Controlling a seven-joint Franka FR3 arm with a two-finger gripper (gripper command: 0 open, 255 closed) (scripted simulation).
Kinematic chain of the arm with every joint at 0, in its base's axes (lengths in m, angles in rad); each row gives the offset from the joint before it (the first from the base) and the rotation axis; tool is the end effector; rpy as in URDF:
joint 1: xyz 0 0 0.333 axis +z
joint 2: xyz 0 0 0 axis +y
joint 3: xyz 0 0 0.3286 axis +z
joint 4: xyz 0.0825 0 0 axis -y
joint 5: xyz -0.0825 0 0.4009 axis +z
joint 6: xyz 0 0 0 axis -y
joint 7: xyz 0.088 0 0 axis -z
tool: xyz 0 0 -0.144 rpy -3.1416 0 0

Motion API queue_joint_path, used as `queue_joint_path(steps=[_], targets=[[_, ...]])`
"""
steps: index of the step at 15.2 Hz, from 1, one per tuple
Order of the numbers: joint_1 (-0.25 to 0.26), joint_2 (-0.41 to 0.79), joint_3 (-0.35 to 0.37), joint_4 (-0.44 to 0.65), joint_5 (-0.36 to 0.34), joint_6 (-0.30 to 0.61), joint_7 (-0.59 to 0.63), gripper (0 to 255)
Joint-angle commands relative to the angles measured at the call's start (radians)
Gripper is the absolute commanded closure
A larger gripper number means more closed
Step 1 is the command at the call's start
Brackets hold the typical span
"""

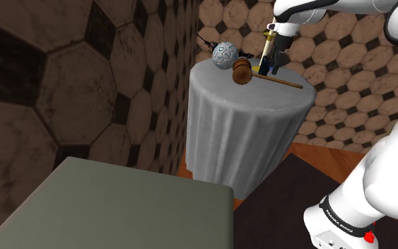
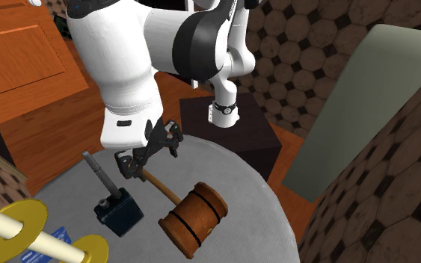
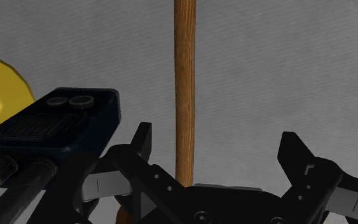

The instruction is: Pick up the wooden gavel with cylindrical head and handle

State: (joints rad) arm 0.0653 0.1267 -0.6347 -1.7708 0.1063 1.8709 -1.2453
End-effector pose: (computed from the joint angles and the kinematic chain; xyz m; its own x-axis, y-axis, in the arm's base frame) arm 0.5274 -0.3088 0.4661 0.7970 0.6034 0.0247 0.6038 -0.7971 -0.0097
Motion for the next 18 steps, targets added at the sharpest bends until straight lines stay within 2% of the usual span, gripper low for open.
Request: queue_joint_path(steps=[1,10,11,18], targets=[[-0.029,0.094,0.0,0.084,0.063,-0.014,-0.079,0],[-0.034,0.114,0.011,0.006,0.079,0.08,-0.092,0],[-0.026,0.107,0.014,-0.003,0.073,0.083,-0.08,255],[-0.031,0.099,0.009,-0.017,0.07,0.092,-0.091,255]])
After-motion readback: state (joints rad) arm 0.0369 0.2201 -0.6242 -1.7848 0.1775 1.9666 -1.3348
